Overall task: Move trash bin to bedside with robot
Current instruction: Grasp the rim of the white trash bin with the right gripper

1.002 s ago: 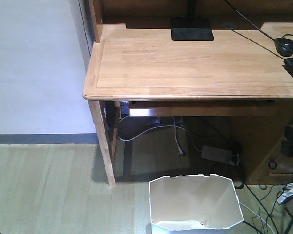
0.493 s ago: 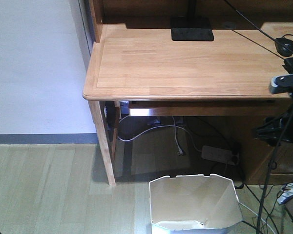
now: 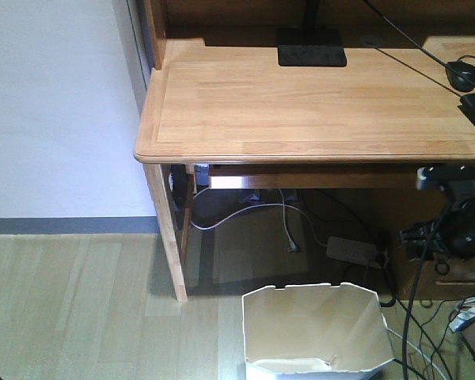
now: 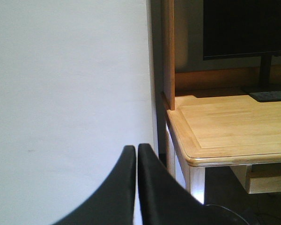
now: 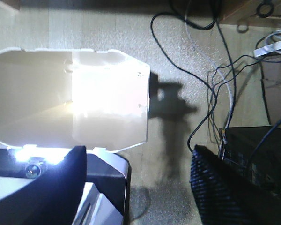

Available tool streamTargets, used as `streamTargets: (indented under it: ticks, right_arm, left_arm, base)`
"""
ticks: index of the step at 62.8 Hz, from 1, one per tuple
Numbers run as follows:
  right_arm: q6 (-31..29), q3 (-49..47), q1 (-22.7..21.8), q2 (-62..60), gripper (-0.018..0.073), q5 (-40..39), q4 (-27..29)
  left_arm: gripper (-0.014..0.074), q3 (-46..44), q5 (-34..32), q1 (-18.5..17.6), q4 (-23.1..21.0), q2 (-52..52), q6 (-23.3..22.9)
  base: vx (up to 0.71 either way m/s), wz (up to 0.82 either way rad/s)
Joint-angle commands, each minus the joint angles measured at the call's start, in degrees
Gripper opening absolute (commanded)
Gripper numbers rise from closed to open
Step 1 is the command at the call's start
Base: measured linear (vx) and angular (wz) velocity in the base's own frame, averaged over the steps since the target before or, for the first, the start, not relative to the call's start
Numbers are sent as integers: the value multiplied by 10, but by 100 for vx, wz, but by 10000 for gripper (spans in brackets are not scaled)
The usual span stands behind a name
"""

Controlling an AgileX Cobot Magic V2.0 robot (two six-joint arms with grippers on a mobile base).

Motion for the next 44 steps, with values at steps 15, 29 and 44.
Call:
streamTargets:
  ticks: [15, 29, 44]
  right_arm:
    - [-89, -13, -4, 141, 487, -141, 62]
    - [-98, -19, -4, 244, 489, -202, 64]
    - [-99, -108, -4, 370, 489, -165, 62]
  left_arm:
    - [-6, 7, -42, -4, -5, -8, -8]
    - [-6, 7, -42, -4, -5, -8, -8]
    - [-6, 7, -42, -4, -5, -8, -8]
  base:
    - [0, 0]
    - [0, 0]
    - [0, 0]
